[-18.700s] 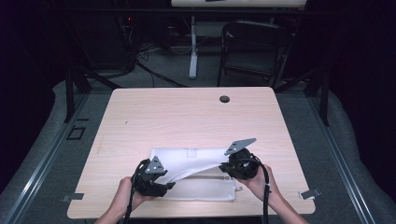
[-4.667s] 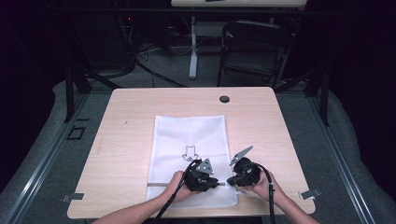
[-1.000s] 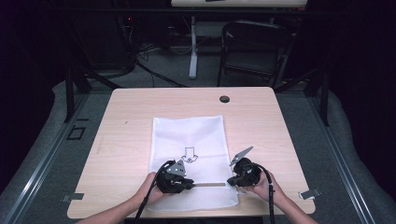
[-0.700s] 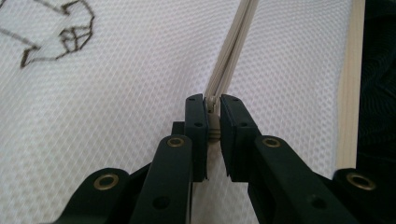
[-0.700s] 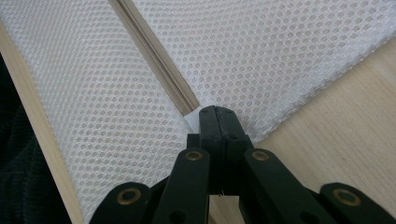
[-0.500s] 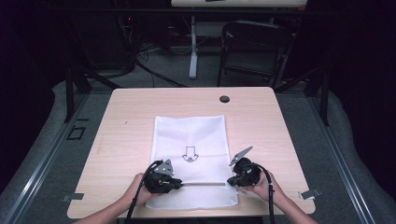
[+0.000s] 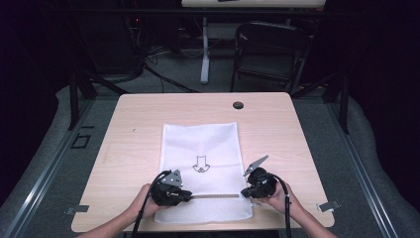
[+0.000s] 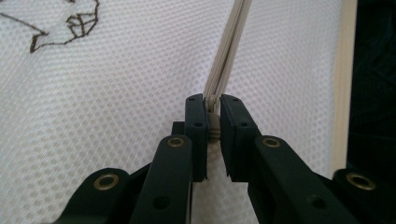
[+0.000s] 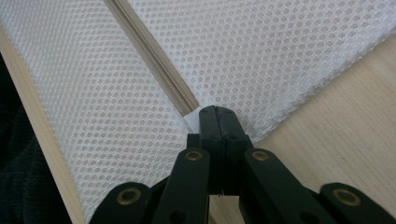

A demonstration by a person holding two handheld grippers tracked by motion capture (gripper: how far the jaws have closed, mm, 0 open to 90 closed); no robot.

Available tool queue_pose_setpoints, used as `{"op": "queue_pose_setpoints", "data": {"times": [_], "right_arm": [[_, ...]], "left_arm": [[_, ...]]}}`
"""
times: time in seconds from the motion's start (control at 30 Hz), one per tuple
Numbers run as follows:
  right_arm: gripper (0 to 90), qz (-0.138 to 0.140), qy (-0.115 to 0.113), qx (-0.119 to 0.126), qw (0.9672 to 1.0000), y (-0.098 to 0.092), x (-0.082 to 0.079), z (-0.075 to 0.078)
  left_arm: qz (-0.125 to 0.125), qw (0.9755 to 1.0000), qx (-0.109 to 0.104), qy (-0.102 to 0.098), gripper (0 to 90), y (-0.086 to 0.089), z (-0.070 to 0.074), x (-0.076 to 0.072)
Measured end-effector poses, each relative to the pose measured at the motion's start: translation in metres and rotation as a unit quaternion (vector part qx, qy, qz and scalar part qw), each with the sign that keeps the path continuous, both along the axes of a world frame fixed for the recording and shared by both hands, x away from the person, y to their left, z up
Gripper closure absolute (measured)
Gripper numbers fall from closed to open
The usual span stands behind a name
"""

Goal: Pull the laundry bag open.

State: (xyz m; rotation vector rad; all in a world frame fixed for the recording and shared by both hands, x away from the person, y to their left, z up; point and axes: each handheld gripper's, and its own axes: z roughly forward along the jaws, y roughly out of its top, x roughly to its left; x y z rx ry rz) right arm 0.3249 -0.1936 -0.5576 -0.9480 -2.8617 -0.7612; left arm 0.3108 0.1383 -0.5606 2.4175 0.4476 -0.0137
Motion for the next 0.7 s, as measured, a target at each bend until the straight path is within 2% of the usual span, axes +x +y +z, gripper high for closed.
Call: {"op": "queue_pose_setpoints", "data": {"times": [0.07,0.1,0.23,0.7], "right_arm": [[90.0,-0.001,0.000,0.000,1.0000,0.000,0.000,0.000],[90.0,-0.001,-0.003,-0.002,1.0000,0.000,-0.001,0.000],[90.0,-0.001,0.001,-0.001,1.0000,0.000,0.000,0.000],[90.0,-0.005,0.002,0.004,1.0000,0.000,0.001,-0.001]], "left_arm": [[0.008,0.9999,-0.006,0.006,82.6,0.006,-0.002,0.001],[0.010,0.9999,0.003,0.003,82.6,0.008,-0.001,0.001],[0.026,0.9996,-0.001,0.008,82.5,0.021,-0.001,0.001],[0.020,0.9998,0.003,-0.002,82.5,0.029,0.006,-0.003]]}}
